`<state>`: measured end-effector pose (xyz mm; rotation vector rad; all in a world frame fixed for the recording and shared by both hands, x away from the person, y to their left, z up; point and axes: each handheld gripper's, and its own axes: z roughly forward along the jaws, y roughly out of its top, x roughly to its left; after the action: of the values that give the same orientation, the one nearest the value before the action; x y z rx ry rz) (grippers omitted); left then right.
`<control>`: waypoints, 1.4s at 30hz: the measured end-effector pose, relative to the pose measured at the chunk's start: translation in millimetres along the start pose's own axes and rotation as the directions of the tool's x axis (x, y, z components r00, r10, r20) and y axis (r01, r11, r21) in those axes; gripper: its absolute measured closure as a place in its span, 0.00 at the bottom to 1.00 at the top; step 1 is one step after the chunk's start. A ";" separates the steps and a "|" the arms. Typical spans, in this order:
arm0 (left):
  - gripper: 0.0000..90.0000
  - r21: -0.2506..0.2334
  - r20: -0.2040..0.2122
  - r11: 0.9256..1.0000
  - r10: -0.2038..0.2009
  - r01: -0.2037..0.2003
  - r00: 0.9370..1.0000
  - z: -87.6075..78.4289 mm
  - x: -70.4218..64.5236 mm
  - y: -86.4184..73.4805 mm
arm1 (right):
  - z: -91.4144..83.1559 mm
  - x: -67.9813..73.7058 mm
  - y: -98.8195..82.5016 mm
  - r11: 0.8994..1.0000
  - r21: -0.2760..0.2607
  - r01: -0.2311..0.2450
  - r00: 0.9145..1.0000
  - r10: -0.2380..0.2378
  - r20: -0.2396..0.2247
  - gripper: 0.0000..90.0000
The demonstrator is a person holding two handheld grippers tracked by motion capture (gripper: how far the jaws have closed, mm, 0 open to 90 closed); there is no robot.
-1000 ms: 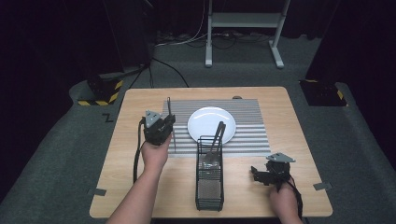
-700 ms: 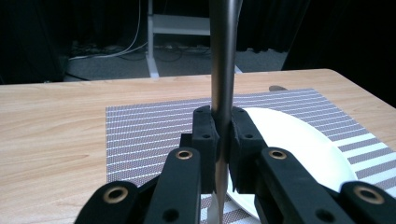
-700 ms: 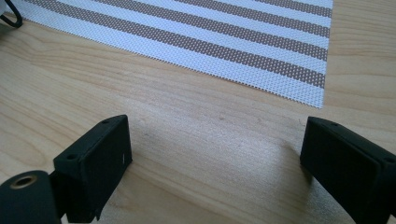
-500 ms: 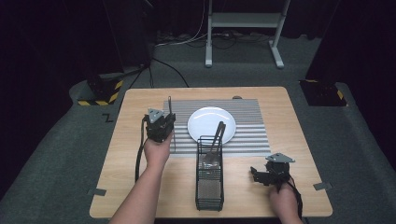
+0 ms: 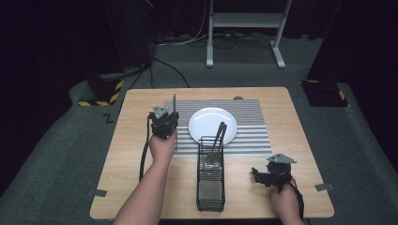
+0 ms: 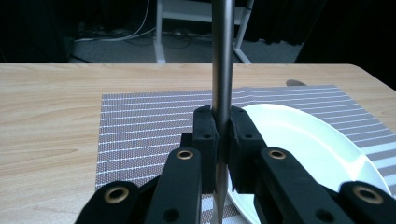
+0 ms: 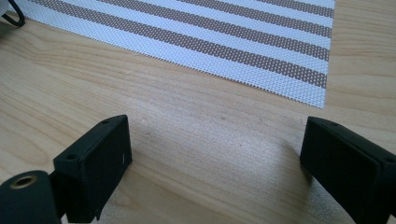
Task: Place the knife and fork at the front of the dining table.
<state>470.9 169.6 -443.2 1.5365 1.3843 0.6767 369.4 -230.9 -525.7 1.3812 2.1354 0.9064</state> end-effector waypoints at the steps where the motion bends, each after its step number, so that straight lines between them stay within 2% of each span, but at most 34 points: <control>1: 0.92 0.005 -0.005 1.000 0.000 0.000 1.000 2.5 0.1 0.4 | 0.0 0.0 0.0 1.000 0.000 0.000 1.000 0.000 0.000 0.10; 2: 0.92 0.012 -0.003 1.000 -0.017 0.017 1.000 7.1 -0.1 0.6 | 0.0 0.0 0.0 1.000 0.000 0.000 1.000 0.000 0.000 0.10; 9: 0.92 0.031 -0.021 0.999 -0.026 0.027 0.999 23.8 -0.5 -0.6 | 0.0 0.0 0.1 1.000 0.001 0.000 1.000 0.000 0.001 0.10; 10: 0.92 0.033 -0.029 0.999 -0.042 0.043 0.999 29.1 0.8 -1.9 | 0.0 0.0 0.1 1.000 0.001 0.000 1.000 0.000 0.001 0.10; 17: 0.92 0.055 -0.049 0.996 -0.073 0.076 0.996 46.2 5.7 -5.8 | -0.1 0.0 0.1 1.000 0.001 0.000 1.000 0.000 0.002 0.10; 24: 0.92 0.071 -0.040 0.992 -0.103 0.106 0.994 57.2 10.5 -11.4 | -0.1 0.2 0.0 1.000 0.000 -0.002 1.000 0.002 0.001 0.10; 36: 0.92 0.100 -0.070 0.985 -0.131 0.137 0.989 77.6 16.2 -19.4 | -0.2 0.3 0.0 1.000 0.002 -0.003 1.000 0.003 0.003 0.10; 42: 0.92 0.101 -0.080 0.982 -0.153 0.161 0.985 82.1 20.2 -21.6 | -0.1 0.2 0.1 1.000 0.001 -0.002 1.000 0.002 0.002 0.10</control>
<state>536.7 165.3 -500.3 1.4791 1.6007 0.5732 369.2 -230.7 -525.6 1.3848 2.1336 0.9042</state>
